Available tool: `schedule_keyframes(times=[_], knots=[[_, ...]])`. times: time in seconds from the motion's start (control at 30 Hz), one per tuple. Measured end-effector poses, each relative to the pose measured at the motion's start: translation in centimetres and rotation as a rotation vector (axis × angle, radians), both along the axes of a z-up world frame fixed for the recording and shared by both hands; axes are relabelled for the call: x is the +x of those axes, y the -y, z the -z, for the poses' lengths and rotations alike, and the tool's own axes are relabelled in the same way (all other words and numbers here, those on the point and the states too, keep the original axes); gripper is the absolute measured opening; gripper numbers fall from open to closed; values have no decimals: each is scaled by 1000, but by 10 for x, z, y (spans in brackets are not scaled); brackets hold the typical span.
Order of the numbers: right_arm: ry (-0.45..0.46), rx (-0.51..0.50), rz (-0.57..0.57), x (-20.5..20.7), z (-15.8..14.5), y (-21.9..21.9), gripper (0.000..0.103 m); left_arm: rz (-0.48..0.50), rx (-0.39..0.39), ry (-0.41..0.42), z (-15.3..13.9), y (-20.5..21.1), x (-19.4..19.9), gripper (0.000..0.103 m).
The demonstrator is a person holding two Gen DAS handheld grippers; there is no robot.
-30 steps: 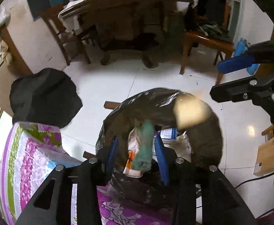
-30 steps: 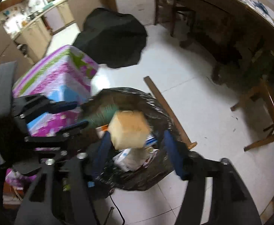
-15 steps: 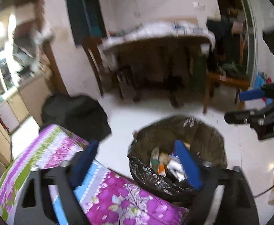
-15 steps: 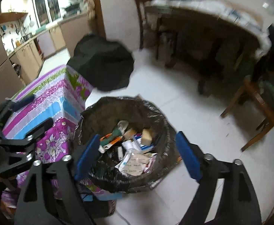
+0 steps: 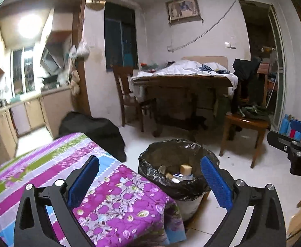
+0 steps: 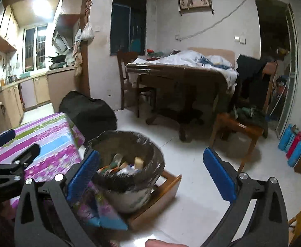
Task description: Collect trash
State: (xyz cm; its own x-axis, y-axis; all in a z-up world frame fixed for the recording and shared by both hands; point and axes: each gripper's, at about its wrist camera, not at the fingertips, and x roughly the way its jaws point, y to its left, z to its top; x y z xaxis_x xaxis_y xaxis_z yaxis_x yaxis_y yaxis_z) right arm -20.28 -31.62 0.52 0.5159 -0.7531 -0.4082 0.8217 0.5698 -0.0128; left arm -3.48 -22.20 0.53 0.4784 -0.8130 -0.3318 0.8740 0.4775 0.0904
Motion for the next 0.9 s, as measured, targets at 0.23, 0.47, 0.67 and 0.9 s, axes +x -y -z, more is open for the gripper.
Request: schedule_keyframes(times=[0.23,0.47,0.67,0.9], knots=[[-32,-5,65,-19,18,-24,98,-63,-59,84,12,-29,-47,98],[-9,-5,55,-29,20,-33,98,-102,-112,86,5,-50,-63,98],[-4,-21,47,-32,19,-39,98,-121,-109,70,-1,-54,-63,98],[-12,-30,40,-28,20,-45,98,-137,-95,50,-1,-57,-60,98]])
